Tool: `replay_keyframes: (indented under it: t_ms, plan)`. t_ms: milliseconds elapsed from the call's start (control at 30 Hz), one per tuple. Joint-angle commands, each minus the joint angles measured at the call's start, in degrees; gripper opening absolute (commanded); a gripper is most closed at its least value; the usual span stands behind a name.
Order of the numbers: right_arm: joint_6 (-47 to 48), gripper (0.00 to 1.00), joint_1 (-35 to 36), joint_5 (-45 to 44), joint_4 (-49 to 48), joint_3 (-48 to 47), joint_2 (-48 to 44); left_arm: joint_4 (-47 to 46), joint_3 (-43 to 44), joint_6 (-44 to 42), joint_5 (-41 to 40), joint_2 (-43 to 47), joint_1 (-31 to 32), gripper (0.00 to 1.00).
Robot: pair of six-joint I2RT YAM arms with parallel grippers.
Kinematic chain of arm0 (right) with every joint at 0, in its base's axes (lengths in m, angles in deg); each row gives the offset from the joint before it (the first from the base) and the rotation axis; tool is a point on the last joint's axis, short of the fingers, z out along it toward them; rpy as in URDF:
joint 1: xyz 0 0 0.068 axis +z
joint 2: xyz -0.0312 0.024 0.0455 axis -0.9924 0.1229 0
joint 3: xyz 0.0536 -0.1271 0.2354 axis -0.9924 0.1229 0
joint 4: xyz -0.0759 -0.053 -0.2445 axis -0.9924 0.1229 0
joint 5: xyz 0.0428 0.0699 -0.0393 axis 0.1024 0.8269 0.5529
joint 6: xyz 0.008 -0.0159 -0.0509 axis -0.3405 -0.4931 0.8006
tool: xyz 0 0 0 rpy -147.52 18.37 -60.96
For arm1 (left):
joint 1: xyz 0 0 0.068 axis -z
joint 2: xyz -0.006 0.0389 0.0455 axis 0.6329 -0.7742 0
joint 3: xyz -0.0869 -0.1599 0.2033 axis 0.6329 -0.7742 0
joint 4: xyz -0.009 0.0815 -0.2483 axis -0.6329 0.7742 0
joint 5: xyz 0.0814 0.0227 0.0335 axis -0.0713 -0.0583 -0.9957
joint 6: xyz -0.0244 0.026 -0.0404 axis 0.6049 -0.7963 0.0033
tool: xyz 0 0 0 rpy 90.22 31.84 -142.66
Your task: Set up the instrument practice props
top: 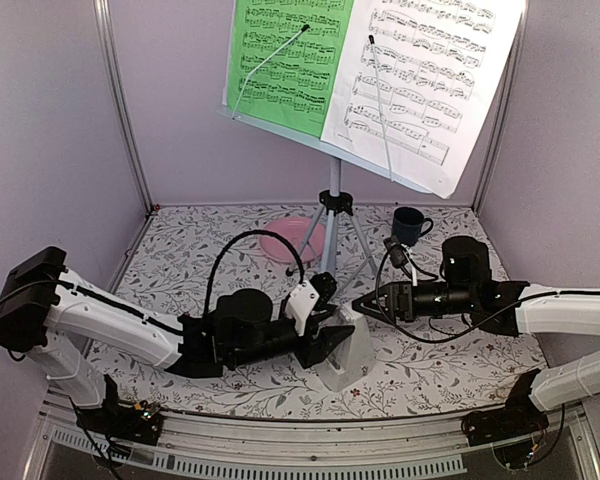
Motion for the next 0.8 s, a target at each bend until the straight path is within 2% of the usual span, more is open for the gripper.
replay_keyframes:
  t_ms: [0,200,367,467,767]
  plan:
    - [-0.51,0.78,-0.23,0.74,-1.07,1.05,0.88,-2.02,1.28,-0.37,0.35,-0.55,-1.05,0.50]
    - [1.34,0.78,-0.23,-3.07,-0.98,4.80,2.00,-2.56,1.21,-2.43,1.32,0.04,-0.88,0.43]
    - [2.24,0.78,-0.23,-5.34,-1.34,7.76,3.08,-6.84,-1.69,-3.60,2.32,0.83,-0.78,0.27]
    - [2.49,0.78,-0.18,-6.41,-2.36,9.84,4.02,-10.70,-3.62,-4.67,4.38,0.40,-0.79,0.21]
    - [2.38,0.77,-0.31,-7.06,-2.67,11.16,6.24,-16.42,-7.99,-7.41,7.42,0.45,0.30,0.14]
